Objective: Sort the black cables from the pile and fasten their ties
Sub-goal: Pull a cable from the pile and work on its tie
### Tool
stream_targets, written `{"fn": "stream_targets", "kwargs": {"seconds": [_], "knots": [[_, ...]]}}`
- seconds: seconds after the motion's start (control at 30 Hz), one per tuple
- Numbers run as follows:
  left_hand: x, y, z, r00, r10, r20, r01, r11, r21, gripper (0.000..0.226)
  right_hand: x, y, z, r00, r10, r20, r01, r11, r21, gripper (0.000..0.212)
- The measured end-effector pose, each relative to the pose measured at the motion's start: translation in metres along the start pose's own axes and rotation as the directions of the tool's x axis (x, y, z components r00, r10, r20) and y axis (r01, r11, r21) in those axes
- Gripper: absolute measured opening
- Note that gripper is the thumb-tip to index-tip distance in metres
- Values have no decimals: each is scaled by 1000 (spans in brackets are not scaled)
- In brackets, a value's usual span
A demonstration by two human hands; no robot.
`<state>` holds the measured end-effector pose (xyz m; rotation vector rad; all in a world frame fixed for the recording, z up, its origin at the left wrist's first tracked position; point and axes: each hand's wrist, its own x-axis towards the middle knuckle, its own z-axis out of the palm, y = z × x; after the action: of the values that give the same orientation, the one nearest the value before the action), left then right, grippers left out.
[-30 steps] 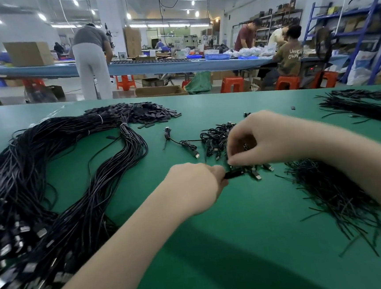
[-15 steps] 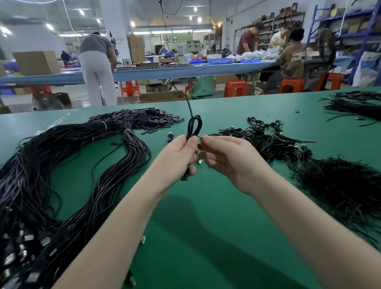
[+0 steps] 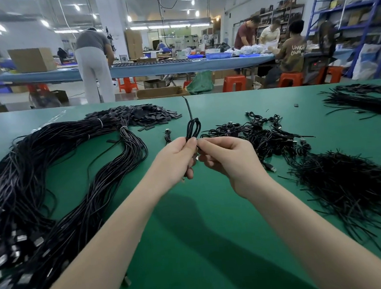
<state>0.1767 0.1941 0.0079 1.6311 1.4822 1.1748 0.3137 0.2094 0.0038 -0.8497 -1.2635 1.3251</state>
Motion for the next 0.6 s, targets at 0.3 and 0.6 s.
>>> {"fn": "stream_targets", "kwargs": {"seconds": [0.3, 0.6], "knots": [[-4, 4, 0, 993, -38, 114, 57, 983, -173, 32, 1, -5, -4, 985, -169, -22, 158, 958, -241, 13], [0, 6, 5, 968, -158, 197, 243, 797, -553, 37, -3, -5, -3, 885, -466, -1, 387, 734, -558, 13]]}}
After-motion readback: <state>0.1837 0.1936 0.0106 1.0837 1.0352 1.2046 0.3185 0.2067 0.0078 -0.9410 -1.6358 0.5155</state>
